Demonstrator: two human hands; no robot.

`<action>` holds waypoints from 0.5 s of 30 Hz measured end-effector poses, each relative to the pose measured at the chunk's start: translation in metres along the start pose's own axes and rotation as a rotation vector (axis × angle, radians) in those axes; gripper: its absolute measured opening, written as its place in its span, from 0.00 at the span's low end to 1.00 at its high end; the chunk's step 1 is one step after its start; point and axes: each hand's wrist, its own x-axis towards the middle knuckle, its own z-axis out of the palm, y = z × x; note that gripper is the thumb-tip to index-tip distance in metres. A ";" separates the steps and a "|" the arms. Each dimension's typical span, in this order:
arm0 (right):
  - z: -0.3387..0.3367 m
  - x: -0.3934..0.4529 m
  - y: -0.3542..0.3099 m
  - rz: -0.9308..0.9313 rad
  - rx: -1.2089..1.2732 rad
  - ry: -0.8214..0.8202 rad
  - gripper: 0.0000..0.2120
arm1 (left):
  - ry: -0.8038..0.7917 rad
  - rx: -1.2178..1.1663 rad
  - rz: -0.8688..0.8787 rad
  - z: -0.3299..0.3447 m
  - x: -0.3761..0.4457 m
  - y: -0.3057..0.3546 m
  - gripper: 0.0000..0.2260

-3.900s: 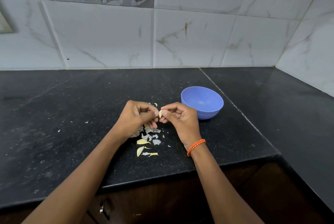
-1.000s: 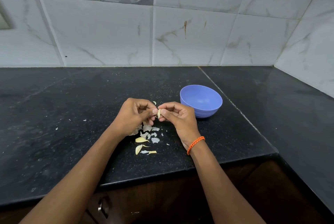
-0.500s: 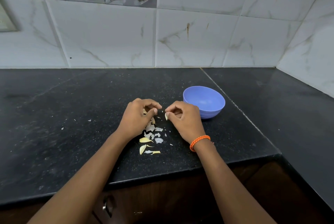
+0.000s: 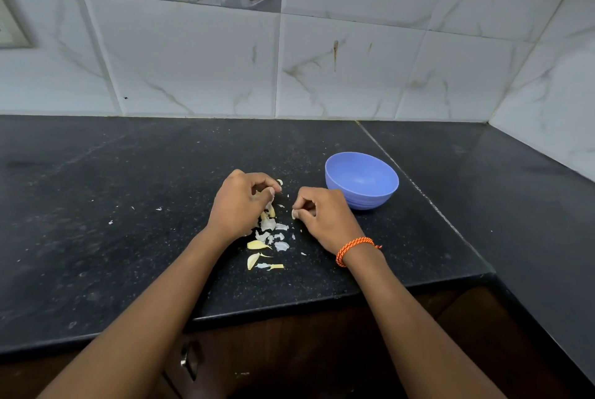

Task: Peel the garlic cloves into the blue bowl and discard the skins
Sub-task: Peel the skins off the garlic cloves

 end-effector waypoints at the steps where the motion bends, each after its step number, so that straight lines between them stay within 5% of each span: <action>1: -0.004 0.003 -0.002 -0.005 -0.001 0.001 0.11 | 0.007 0.006 -0.001 0.000 -0.001 0.001 0.07; 6: -0.010 0.010 -0.012 -0.130 -0.013 0.294 0.10 | 0.016 0.021 0.000 -0.001 -0.001 -0.001 0.08; 11: 0.010 0.004 -0.004 -0.032 -0.143 0.025 0.11 | -0.024 0.022 0.001 -0.001 -0.001 0.002 0.08; 15: 0.005 0.007 -0.008 0.059 0.157 0.189 0.06 | -0.101 -0.028 0.091 -0.001 -0.004 0.010 0.08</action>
